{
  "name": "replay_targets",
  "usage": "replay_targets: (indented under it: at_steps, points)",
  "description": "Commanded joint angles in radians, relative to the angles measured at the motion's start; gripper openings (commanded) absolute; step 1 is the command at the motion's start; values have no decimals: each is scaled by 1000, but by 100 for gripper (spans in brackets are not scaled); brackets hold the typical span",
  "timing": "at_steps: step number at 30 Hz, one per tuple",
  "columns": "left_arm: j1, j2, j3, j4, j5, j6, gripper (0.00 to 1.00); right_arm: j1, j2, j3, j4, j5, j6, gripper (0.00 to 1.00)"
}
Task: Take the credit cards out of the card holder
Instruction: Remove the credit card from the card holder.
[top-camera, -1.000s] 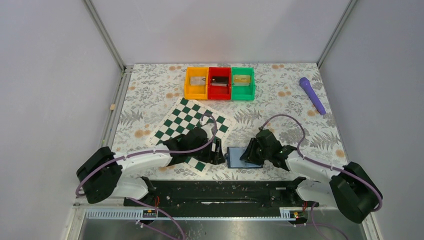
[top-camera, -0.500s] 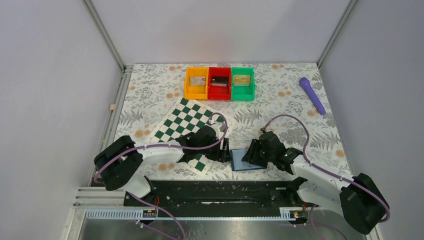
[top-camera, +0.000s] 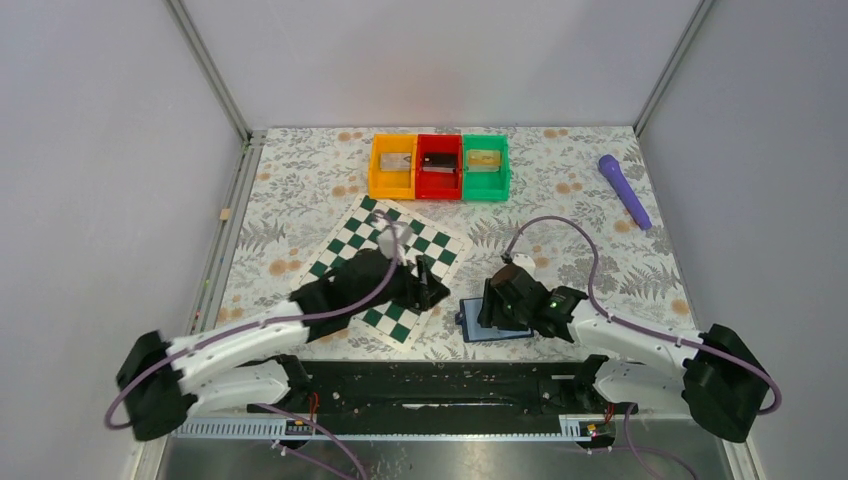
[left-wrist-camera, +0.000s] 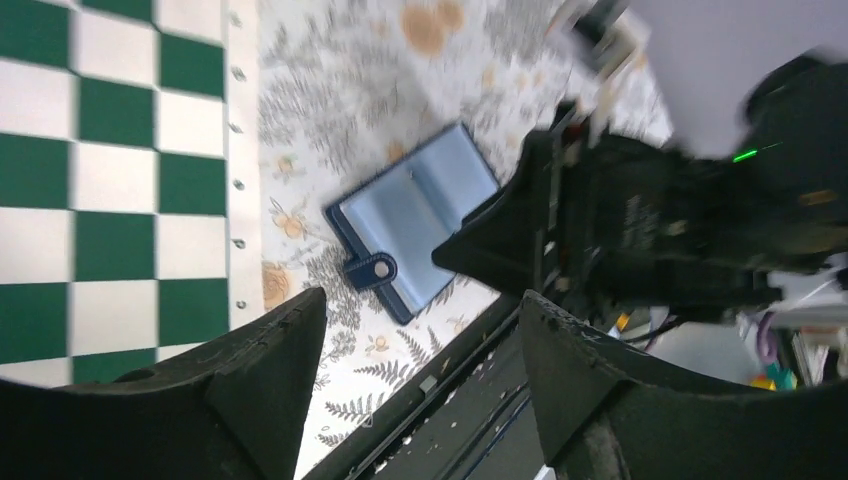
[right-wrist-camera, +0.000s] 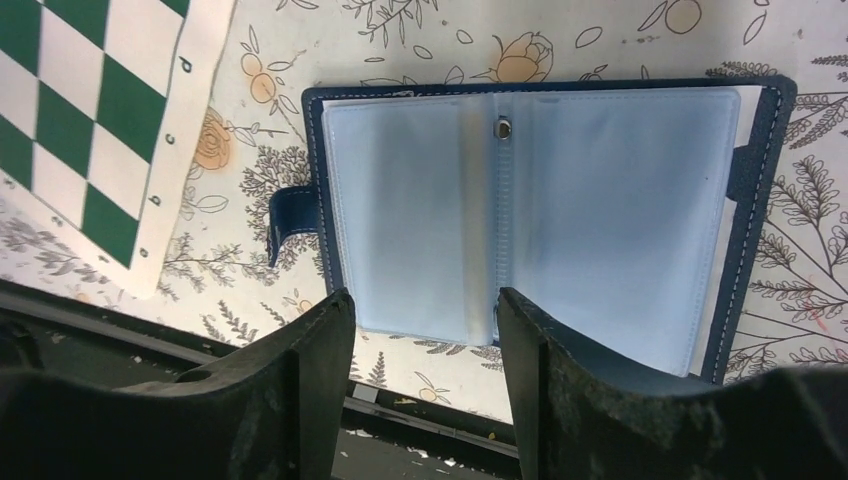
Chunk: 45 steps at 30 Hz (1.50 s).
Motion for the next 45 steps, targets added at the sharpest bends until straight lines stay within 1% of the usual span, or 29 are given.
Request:
replay_targets:
  at_steps: [1,5,7,11,17,24,33,38,45]
  points:
    - [-2,-238,-7,-210,-242,39,71,58,64,68,-61,121,-3,62]
    - [-1,-445,25,-359,-341,99,75,105,152,125,-83,156,0,63]
    - [-1,-498,45,-423,-370,117,77,124,189,146,-85,166,2,64]
    - [-1,-550,61,-497,-392,125,78,158,253,182,-84,189,7,70]
    - [-1,-561,33,-498,-358,100,78,188,358,247,-146,229,9,69]
    - [-1,-545,10,-475,-310,75,78,195,385,259,-184,273,19,60]
    - [-2,-524,-20,-445,-266,57,78,204,427,264,-178,281,29,50]
    - [-2,-504,-33,-412,-222,55,78,204,383,261,-175,281,29,36]
    - [-3,-410,-79,-272,-70,23,75,203,254,170,-41,231,40,28]
